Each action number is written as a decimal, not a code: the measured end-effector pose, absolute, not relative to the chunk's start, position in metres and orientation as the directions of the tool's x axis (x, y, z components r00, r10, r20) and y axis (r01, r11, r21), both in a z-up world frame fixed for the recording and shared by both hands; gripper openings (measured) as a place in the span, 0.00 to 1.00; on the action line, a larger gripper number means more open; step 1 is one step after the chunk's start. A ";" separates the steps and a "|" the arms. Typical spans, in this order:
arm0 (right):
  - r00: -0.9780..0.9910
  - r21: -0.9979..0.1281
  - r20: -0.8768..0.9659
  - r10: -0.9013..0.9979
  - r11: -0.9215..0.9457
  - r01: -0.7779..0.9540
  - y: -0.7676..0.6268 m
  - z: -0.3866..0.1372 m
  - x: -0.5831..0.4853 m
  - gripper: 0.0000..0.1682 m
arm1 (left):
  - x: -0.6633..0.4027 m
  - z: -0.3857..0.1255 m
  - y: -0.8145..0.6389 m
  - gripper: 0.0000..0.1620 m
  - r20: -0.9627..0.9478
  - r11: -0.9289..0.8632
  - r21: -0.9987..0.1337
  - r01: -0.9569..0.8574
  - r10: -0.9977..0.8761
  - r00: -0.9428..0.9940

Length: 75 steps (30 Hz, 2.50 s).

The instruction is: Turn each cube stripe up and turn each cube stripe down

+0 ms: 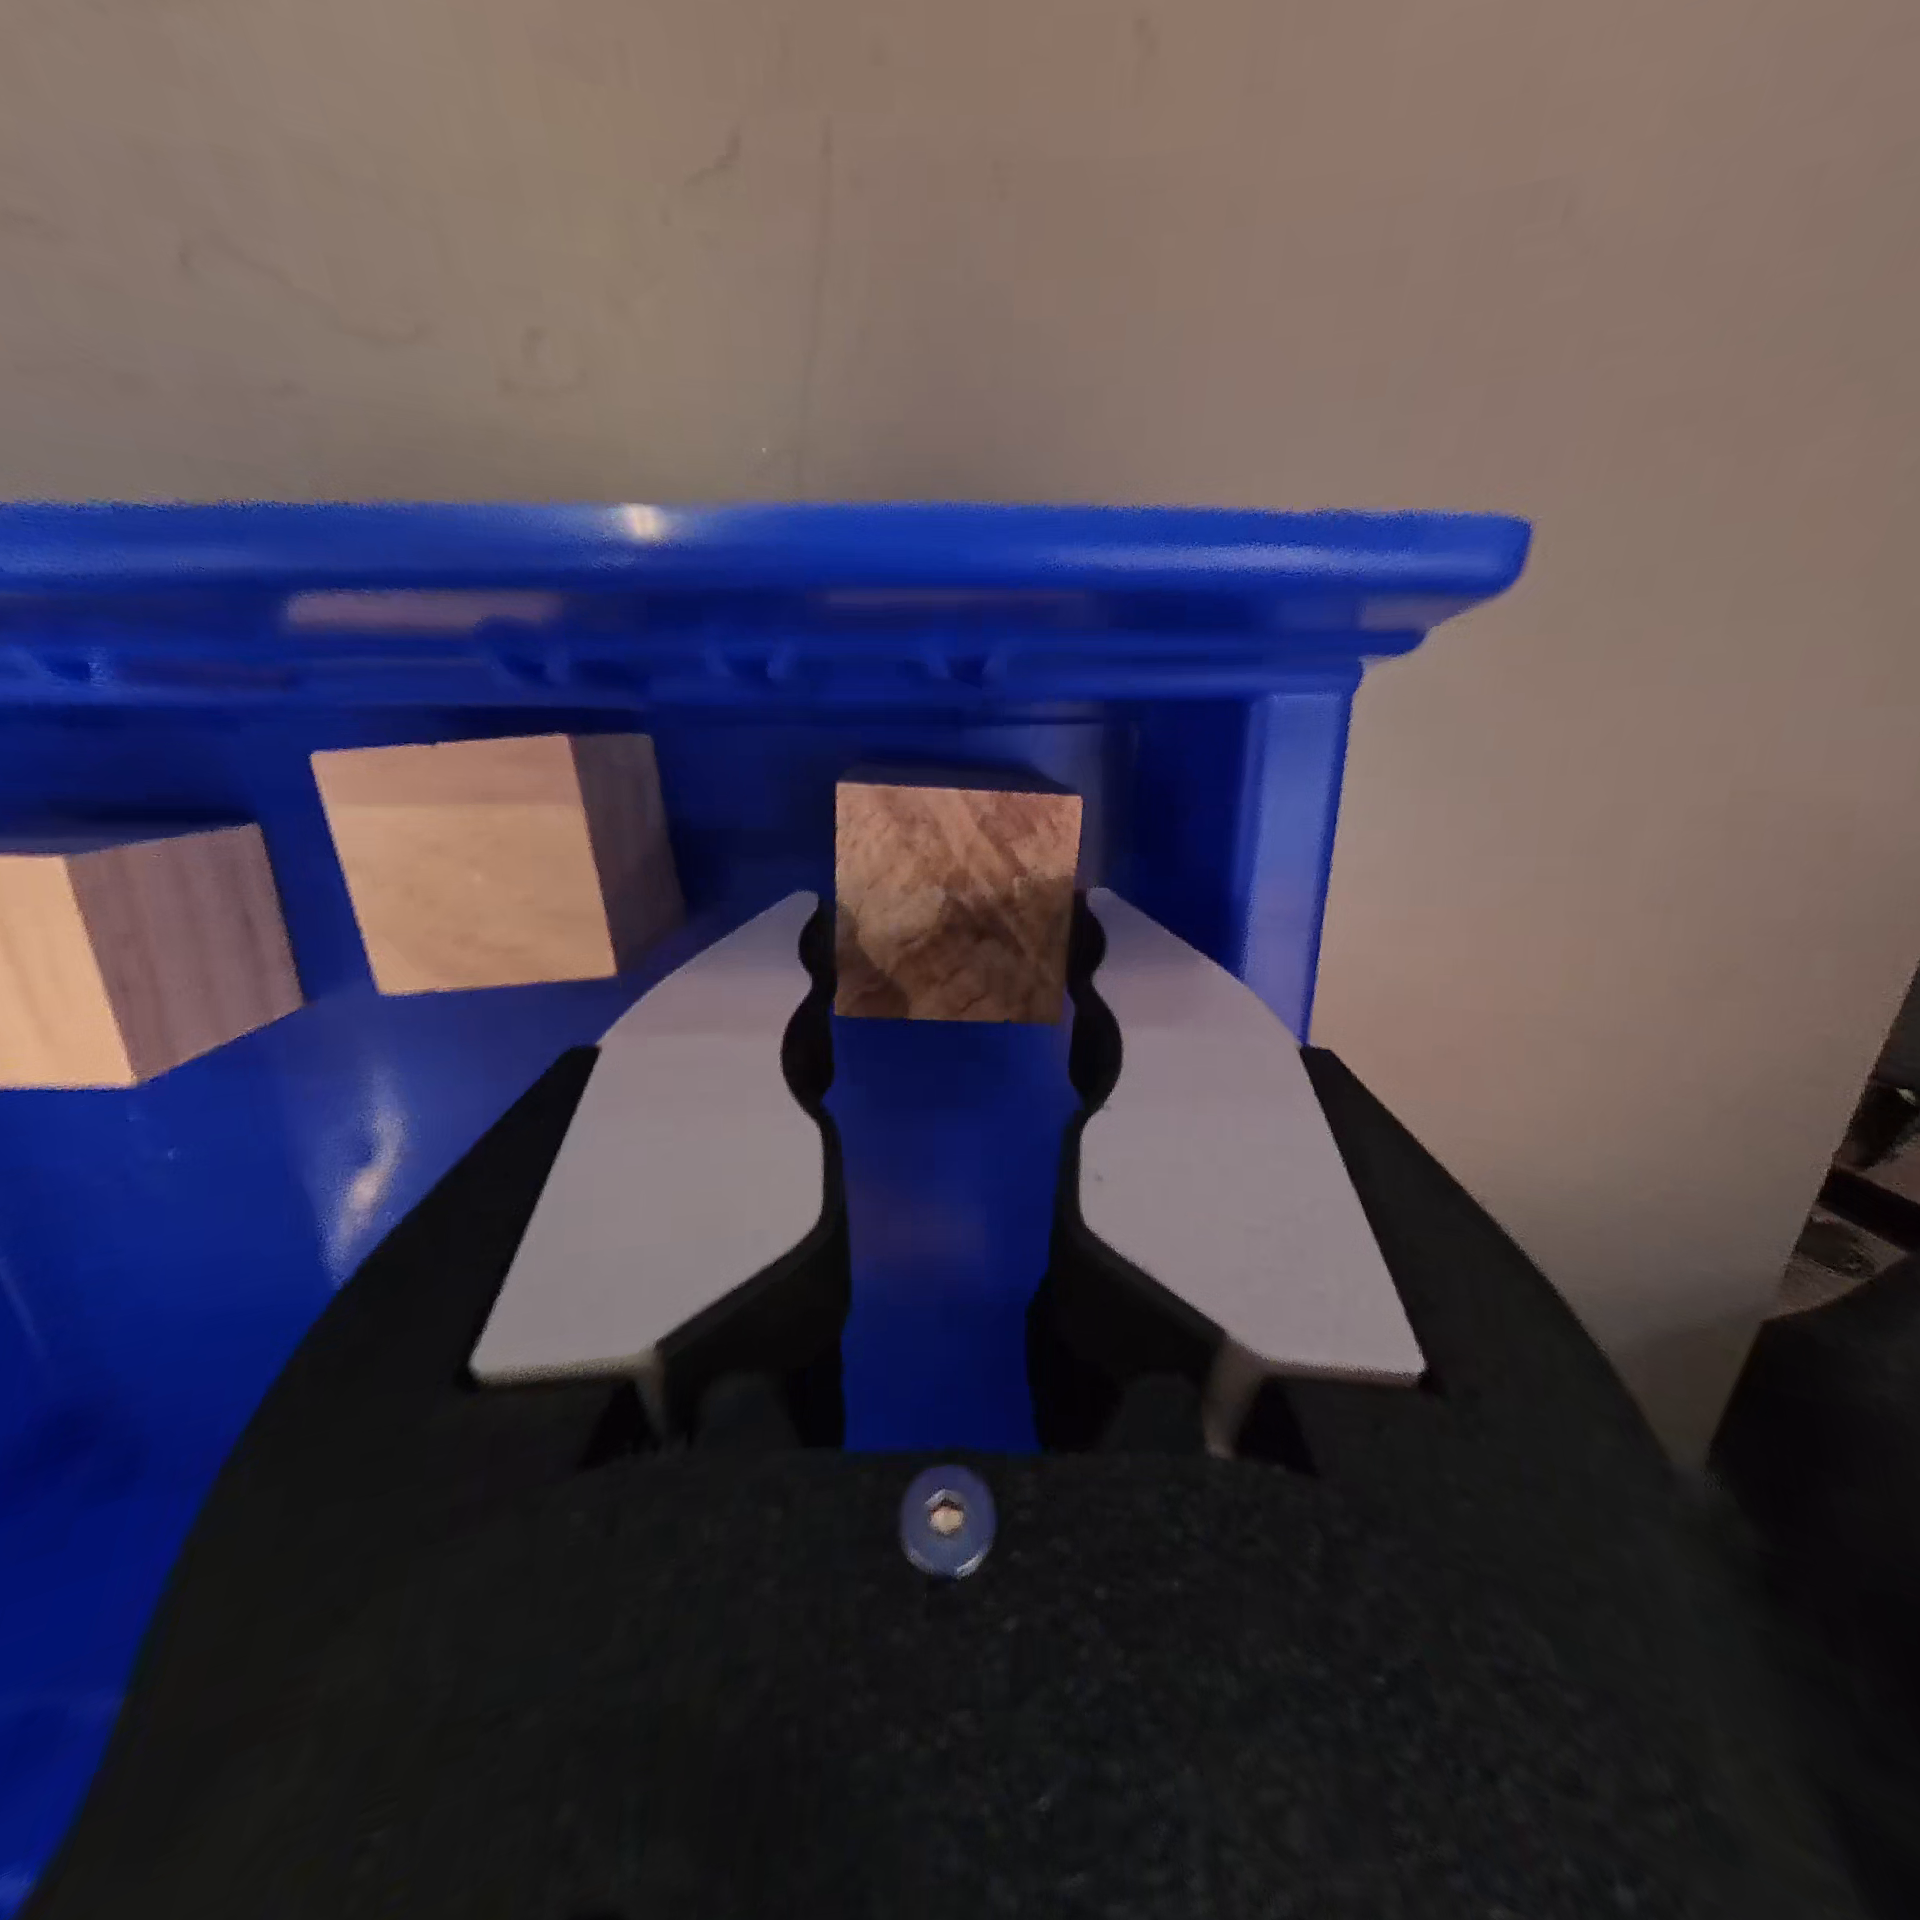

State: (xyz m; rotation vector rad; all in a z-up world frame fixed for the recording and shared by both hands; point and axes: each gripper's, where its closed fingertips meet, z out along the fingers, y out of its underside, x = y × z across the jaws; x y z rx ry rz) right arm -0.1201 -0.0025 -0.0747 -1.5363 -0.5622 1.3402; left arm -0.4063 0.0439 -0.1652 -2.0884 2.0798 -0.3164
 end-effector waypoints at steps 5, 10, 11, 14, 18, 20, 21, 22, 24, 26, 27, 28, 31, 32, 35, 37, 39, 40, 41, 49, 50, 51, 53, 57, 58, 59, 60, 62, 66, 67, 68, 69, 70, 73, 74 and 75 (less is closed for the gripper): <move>0.271 -0.872 -0.479 0.835 -0.416 -0.258 -0.004 -0.073 -0.120 0.31 | -0.432 -0.137 0.053 0.26 -0.089 -0.104 -0.260 -0.960 -0.987 0.131; 0.265 -0.870 -0.479 0.837 -0.413 -0.268 -0.004 -0.071 -0.119 0.30 | -0.427 -0.067 0.056 0.26 -0.129 -0.259 -0.518 -0.815 -0.919 0.373; 0.264 -0.869 -0.481 0.836 -0.415 -0.270 -0.004 -0.071 -0.119 0.30 | -0.418 -0.054 0.054 0.26 -0.103 -0.281 -0.594 -0.754 -0.903 0.418; 0.251 -0.857 -0.500 0.829 -0.431 -0.282 -0.003 -0.071 -0.118 0.30 | -0.380 -0.027 0.042 0.26 0.022 -0.329 -0.781 -0.531 -0.864 0.503; 0.205 -0.825 -0.538 0.818 -0.460 -0.328 -0.003 -0.065 -0.115 0.31 | -0.314 -0.010 0.027 0.26 0.338 -0.455 -0.879 -0.143 -0.805 0.487; 0.184 -0.808 -0.556 0.811 -0.476 -0.347 -0.003 -0.064 -0.113 0.33 | -0.279 -0.008 0.020 0.26 0.518 -0.553 -0.833 0.027 -0.762 0.389; 0.169 -0.800 -0.564 0.808 -0.484 -0.355 -0.003 -0.063 -0.113 0.34 | -0.262 -0.007 0.017 0.26 0.576 -0.586 -0.806 0.079 -0.746 0.334; 0.153 -0.792 -0.572 0.806 -0.494 -0.359 -0.004 -0.062 -0.114 0.35 | -0.246 -0.006 0.015 0.25 0.618 -0.611 -0.782 0.128 -0.730 0.291; 0.112 -0.760 -0.608 0.786 -0.535 -0.370 -0.007 -0.061 -0.117 0.39 | -0.214 -0.007 0.009 0.26 0.674 -0.653 -0.739 0.169 -0.711 0.202; 0.075 -0.680 -0.690 0.720 -0.609 -0.408 -0.005 -0.057 -0.120 0.44 | -0.185 -0.011 0.003 0.25 0.708 -0.689 -0.705 0.167 -0.693 0.133; 0.042 -0.639 -0.729 0.683 -0.657 -0.400 -0.006 -0.055 -0.124 0.46 | -0.172 -0.012 0.001 0.25 0.727 -0.707 -0.685 0.175 -0.679 0.102; 0.001 -0.605 -0.755 0.655 -0.697 -0.386 -0.010 -0.051 -0.128 0.45 | -0.163 -0.013 0.000 0.25 0.744 -0.723 -0.664 0.189 -0.664 0.072; -0.063 -0.528 -0.806 0.588 -0.763 -0.373 -0.013 -0.041 -0.134 0.45 | -0.144 -0.017 -0.001 0.25 0.762 -0.740 -0.638 0.216 -0.647 0.033; -0.078 -0.511 -0.812 0.579 -0.769 -0.383 -0.013 -0.037 -0.134 0.45 | -0.140 -0.022 -0.002 0.25 0.760 -0.739 -0.642 0.204 -0.649 0.038; -0.074 -0.478 -0.830 0.553 -0.773 -0.416 -0.004 -0.038 -0.132 0.45 | -0.135 -0.031 -0.004 0.25 0.771 -0.752 -0.631 0.190 -0.636 0.041; -0.068 -0.465 -0.840 0.538 -0.779 -0.419 0.000 -0.044 -0.132 0.45 | -0.137 -0.031 -0.005 0.25 0.775 -0.757 -0.622 0.197 -0.631 0.024; -0.074 -0.456 -0.844 0.531 -0.784 -0.421 0.002 -0.048 -0.133 0.45 | -0.136 -0.034 -0.005 0.25 0.771 -0.755 -0.631 0.178 -0.635 0.041; -0.073 -0.460 -0.842 0.534 -0.782 -0.420 0.002 -0.050 -0.135 0.44 | -0.135 -0.037 -0.005 0.25 0.767 -0.751 -0.638 0.171 -0.639 0.052; -0.079 -0.477 -0.828 0.555 -0.772 -0.421 0.000 -0.048 -0.135 0.38 | -0.134 -0.039 -0.006 0.25 0.766 -0.752 -0.639 0.159 -0.640 0.053; -0.045 -0.538 -0.802 0.596 -0.753 -0.379 -0.008 -0.049 -0.130 0.26 | -0.129 -0.045 -0.008 0.26 0.801 -0.792 -0.596 0.130 -0.598 0.028; -0.048 -0.538 -0.803 0.594 -0.759 -0.367 -0.009 -0.048 -0.130 0.25 | -0.131 -0.044 -0.009 0.26 0.800 -0.792 -0.598 0.121 -0.599 0.033; -0.045 -0.541 -0.804 0.593 -0.760 -0.359 -0.009 -0.048 -0.130 0.26 | -0.134 -0.040 -0.012 0.32 0.797 -0.790 -0.602 0.119 -0.603 0.031; -0.039 -0.549 -0.797 0.603 -0.748 -0.373 -0.008 -0.044 -0.126 0.25 | -0.145 -0.040 -0.017 0.48 0.762 -0.755 -0.647 0.106 -0.641 0.090; -0.037 -0.566 -0.780 0.625 -0.729 -0.385 -0.009 -0.033 -0.115 0.26 | -0.176 -0.081 -0.030 0.56 0.492 -0.567 -0.821 -0.066 -0.761 0.422; -0.020 -0.580 -0.772 0.635 -0.717 -0.386 -0.008 -0.032 -0.112 0.26 | -0.186 -0.094 -0.034 0.56 0.400 -0.510 -0.854 -0.104 -0.770 0.497; 0.000 -0.596 -0.763 0.646 -0.704 -0.386 -0.007 -0.030 -0.110 0.25 | -0.196 -0.103 -0.038 0.55 0.323 -0.460 -0.879 -0.129 -0.771 0.549; 0.021 -0.613 -0.753 0.657 -0.690 -0.384 -0.007 -0.028 -0.108 0.25 | -0.203 -0.106 -0.043 0.53 0.280 -0.422 -0.897 -0.129 -0.769 0.574; 0.062 -0.639 -0.738 0.672 -0.667 -0.383 -0.006 -0.024 -0.104 0.26 | -0.206 -0.100 -0.049 0.51 0.276 -0.404 -0.908 -0.106 -0.772 0.572; 0.187 -0.734 -0.663 0.725 -0.578 -0.358 -0.007 -0.002 -0.087 0.26 | -0.202 -0.086 -0.051 0.49 0.269 -0.378 -0.920 -0.106 -0.803 0.533; 0.234 -0.762 -0.634 0.737 -0.545 -0.350 -0.007 0.008 -0.078 0.26 | -0.203 -0.090 -0.050 0.47 0.240 -0.365 -0.922 -0.131 -0.802 0.548; 0.288 -0.785 -0.611 0.737 -0.519 -0.339 -0.007 0.017 -0.066 0.26 | -0.203 -0.095 -0.050 0.46 0.218 -0.355 -0.923 -0.149 -0.800 0.559; 0.339 -0.803 -0.591 0.732 -0.493 -0.335 -0.006 0.028 -0.050 0.26 | -0.202 -0.098 -0.051 0.46 0.213 -0.356 -0.920 -0.163 -0.805 0.553; 0.390 -0.818 -0.572 0.721 -0.464 -0.342 -0.004 0.039 -0.030 0.26 | -0.199 -0.101 -0.054 0.46 0.222 -0.367 -0.914 -0.176 -0.812 0.540; 0.649 -0.860 -0.503 0.571 -0.404 -0.312 0.005 0.050 0.052 0.26 | -0.193 -0.104 -0.058 0.46 0.236 -0.380 -0.904 -0.195 -0.825 0.514; 0.748 -0.872 -0.456 0.483 -0.411 -0.267 0.006 0.045 0.083 0.26 | -0.192 -0.105 -0.058 0.46 0.231 -0.379 -0.902 -0.206 -0.828 0.511; 0.834 -0.873 -0.401 0.380 -0.434 -0.222 0.006 0.036 0.115 0.26 | -0.192 -0.106 -0.058 0.46 0.228 -0.379 -0.900 -0.214 -0.828 0.512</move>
